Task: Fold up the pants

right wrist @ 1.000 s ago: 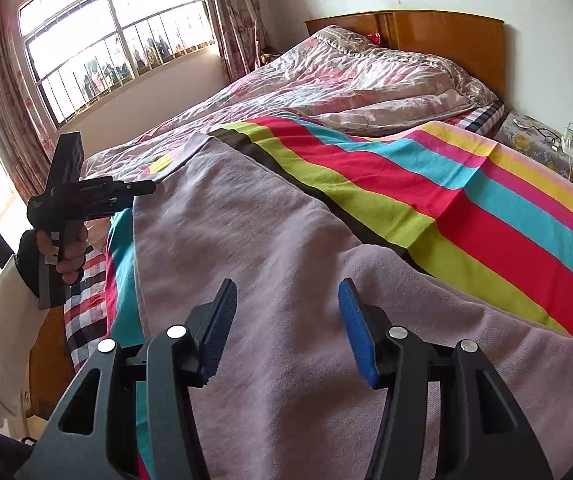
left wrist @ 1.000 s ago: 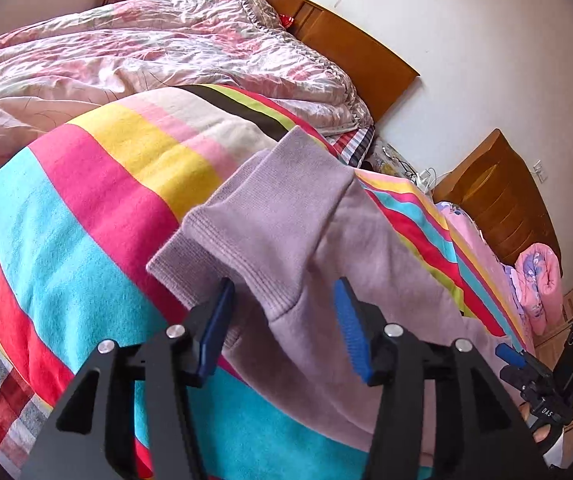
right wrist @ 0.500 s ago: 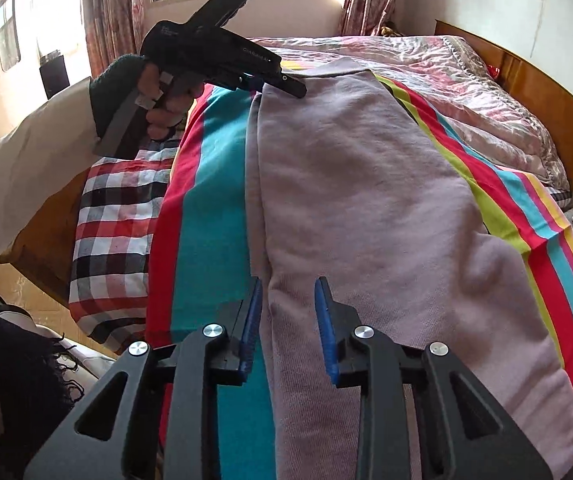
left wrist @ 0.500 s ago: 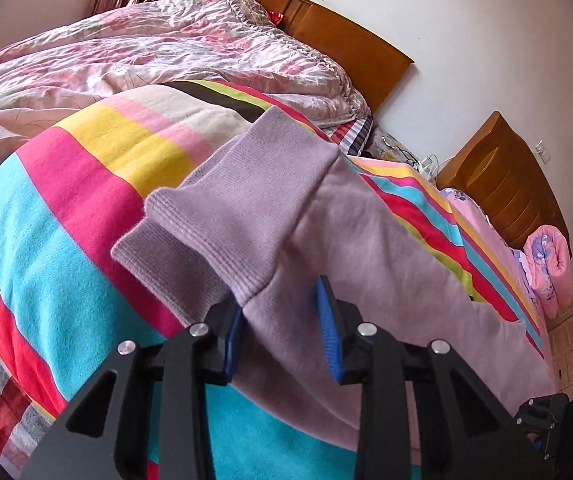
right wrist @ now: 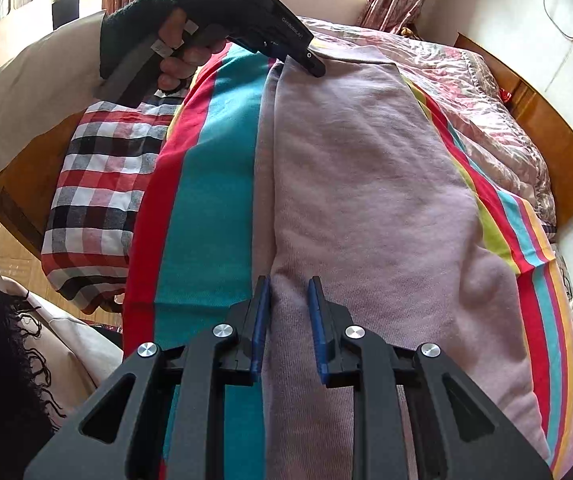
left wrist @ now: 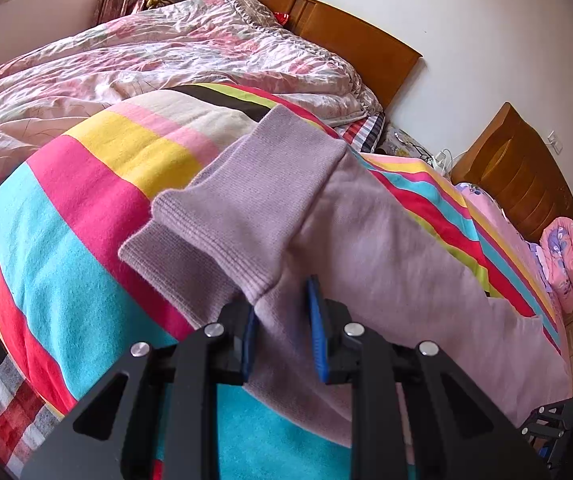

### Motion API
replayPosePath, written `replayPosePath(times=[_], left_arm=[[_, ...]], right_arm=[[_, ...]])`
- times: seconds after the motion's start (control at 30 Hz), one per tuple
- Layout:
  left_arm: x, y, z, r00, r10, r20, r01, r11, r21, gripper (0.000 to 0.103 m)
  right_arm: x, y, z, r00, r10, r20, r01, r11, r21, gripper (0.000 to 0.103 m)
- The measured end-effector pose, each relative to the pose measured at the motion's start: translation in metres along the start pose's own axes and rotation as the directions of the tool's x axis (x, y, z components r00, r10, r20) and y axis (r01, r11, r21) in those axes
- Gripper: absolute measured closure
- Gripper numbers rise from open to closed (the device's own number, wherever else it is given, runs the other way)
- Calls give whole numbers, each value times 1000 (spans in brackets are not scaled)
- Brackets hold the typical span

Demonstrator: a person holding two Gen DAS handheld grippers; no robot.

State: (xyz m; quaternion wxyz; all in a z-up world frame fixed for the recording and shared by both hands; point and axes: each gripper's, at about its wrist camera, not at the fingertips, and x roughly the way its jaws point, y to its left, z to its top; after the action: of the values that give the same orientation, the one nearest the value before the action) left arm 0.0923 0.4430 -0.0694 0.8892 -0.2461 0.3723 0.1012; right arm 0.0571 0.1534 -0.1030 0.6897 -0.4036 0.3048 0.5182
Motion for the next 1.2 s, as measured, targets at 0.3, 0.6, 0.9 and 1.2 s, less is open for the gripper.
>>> replayPosePath(times=[0.3, 0.6, 0.9, 1.2], left_arm=[[-31, -14, 6, 996, 18, 82, -21, 999, 30, 96], [-7, 1, -13, 994, 101, 32, -103, 992, 79, 90], [-55, -40, -6, 912, 333, 240, -367, 924, 110, 20], [11, -154, -5, 983, 138, 125, -179, 886, 428, 13]], right_arm=[[-33, -12, 6, 994, -18, 108, 14, 999, 45, 100], [-1, -5, 0, 999, 33, 36, -35, 998, 57, 99], [-31, -49, -10, 987, 94, 130, -124, 961, 248, 75], [-25, -156, -54, 994, -37, 102, -25, 839, 544, 67]])
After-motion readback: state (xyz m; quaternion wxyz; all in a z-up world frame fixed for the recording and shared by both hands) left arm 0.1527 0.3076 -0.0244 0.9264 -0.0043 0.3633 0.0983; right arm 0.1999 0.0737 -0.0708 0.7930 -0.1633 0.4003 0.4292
